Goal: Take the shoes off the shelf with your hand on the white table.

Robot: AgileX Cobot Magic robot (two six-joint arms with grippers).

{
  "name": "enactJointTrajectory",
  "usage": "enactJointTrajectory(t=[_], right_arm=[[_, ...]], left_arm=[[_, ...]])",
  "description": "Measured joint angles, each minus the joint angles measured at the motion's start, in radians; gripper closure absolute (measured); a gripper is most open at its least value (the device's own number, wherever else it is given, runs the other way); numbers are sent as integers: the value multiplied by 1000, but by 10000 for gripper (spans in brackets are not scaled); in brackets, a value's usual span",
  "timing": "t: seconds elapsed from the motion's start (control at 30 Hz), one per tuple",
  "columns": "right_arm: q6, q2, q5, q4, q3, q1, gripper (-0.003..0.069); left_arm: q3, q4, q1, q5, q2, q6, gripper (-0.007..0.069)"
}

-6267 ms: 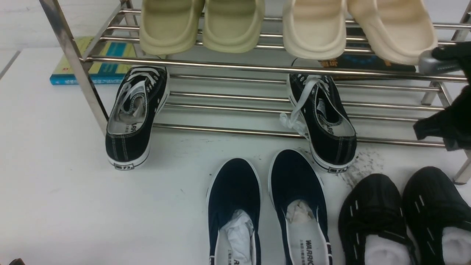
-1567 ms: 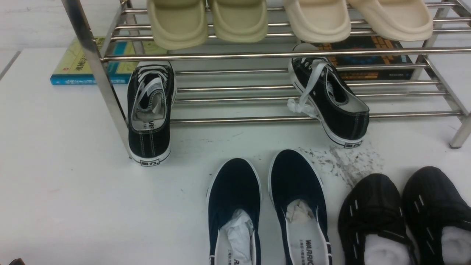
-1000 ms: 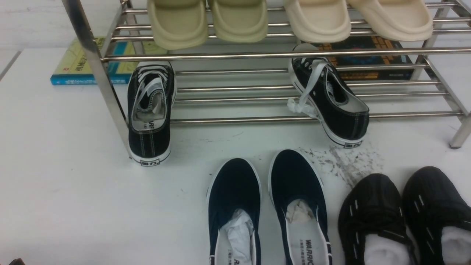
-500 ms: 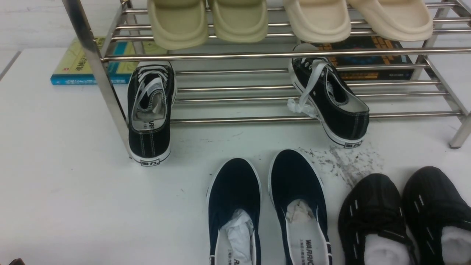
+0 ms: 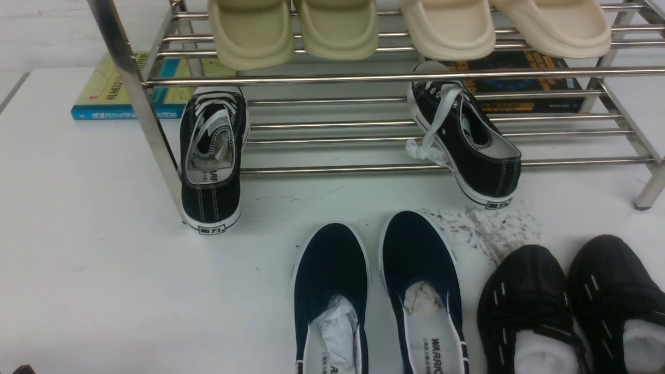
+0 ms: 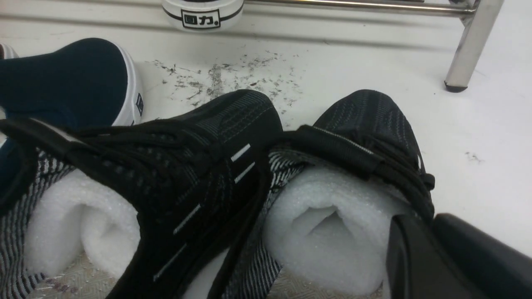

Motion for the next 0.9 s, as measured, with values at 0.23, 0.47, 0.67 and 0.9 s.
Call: enactJointTrajectory(t=[0.23, 0.47, 0.67, 0.9], right_arm=[[0, 0, 0, 0, 0, 0, 557], [0, 0, 0, 0, 0, 0, 547], [0, 0, 0, 0, 0, 0, 542], [0, 0, 0, 0, 0, 0, 529]], left_arm=[[0, 0, 0, 0, 0, 0, 383], [0, 0, 0, 0, 0, 0, 383], [0, 0, 0, 0, 0, 0, 383], [0, 0, 0, 0, 0, 0, 383]])
